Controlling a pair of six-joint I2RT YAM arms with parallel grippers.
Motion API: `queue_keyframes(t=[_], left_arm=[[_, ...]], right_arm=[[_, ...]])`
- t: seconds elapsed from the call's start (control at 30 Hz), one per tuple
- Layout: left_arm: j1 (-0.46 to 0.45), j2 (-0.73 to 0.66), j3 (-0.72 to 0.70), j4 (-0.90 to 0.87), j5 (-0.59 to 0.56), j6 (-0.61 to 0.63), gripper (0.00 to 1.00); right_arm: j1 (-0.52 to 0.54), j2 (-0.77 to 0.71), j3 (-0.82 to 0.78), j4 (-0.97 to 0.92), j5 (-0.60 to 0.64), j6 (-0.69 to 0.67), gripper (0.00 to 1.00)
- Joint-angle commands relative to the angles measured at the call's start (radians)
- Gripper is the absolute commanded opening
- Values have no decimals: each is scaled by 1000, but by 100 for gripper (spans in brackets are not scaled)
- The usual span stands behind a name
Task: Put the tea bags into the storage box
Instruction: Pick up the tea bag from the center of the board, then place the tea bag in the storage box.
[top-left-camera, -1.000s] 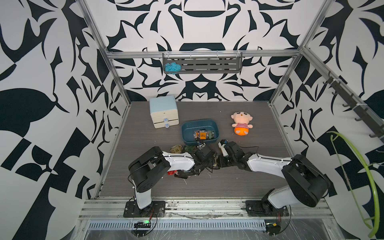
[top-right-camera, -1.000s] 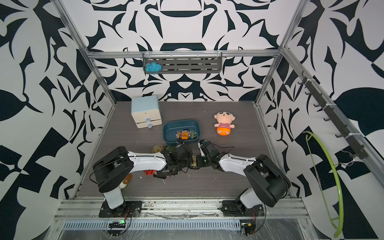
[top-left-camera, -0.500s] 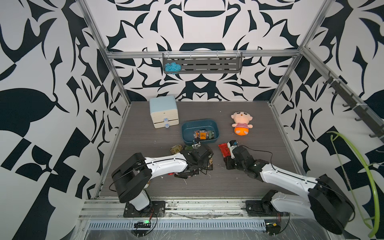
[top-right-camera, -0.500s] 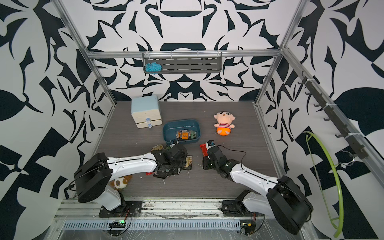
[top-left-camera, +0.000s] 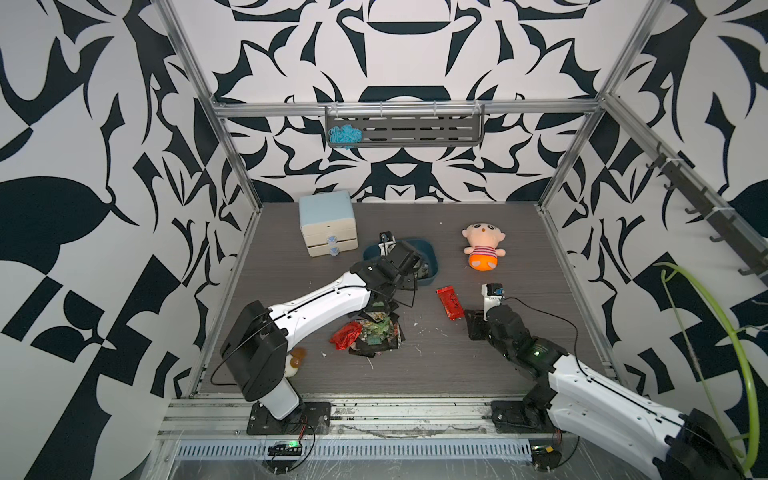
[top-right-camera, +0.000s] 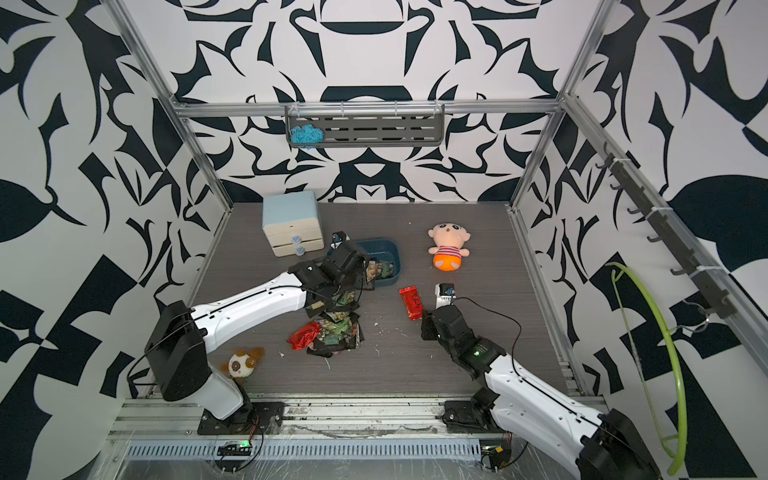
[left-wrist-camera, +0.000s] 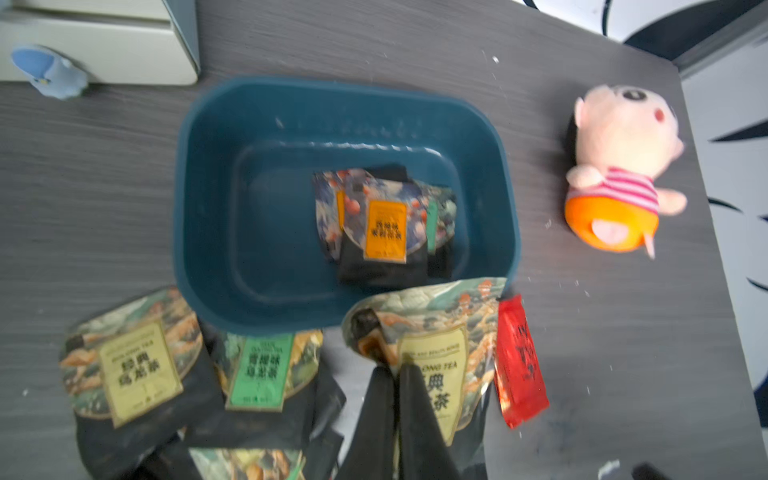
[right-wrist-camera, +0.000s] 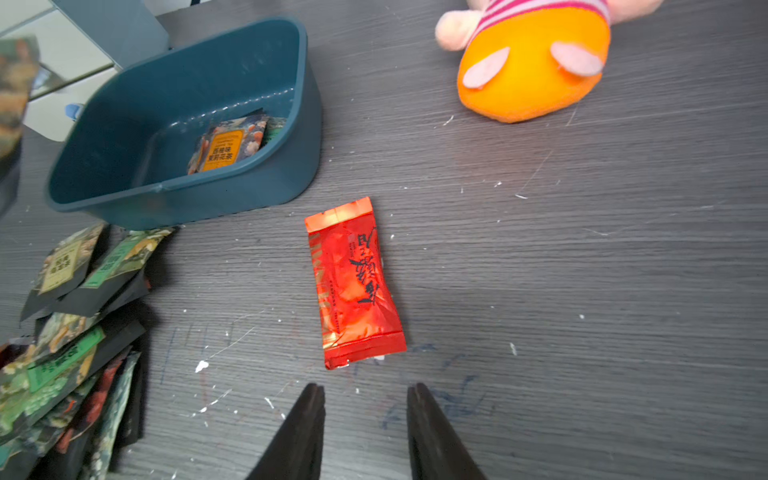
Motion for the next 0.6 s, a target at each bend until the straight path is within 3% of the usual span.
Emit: queue_keyframes(t=[0.0, 0.33, 0.57], left_arm=[[45, 84, 83, -3, 52, 26, 0], [102, 294, 258, -22, 97, 43, 0], [118, 354, 276, -21, 135, 30, 0]], right_arm=[[2, 12, 8, 9, 30, 6, 38], [1, 85, 34, 24, 26, -6, 36], [0, 112, 35, 52, 11, -15, 36]])
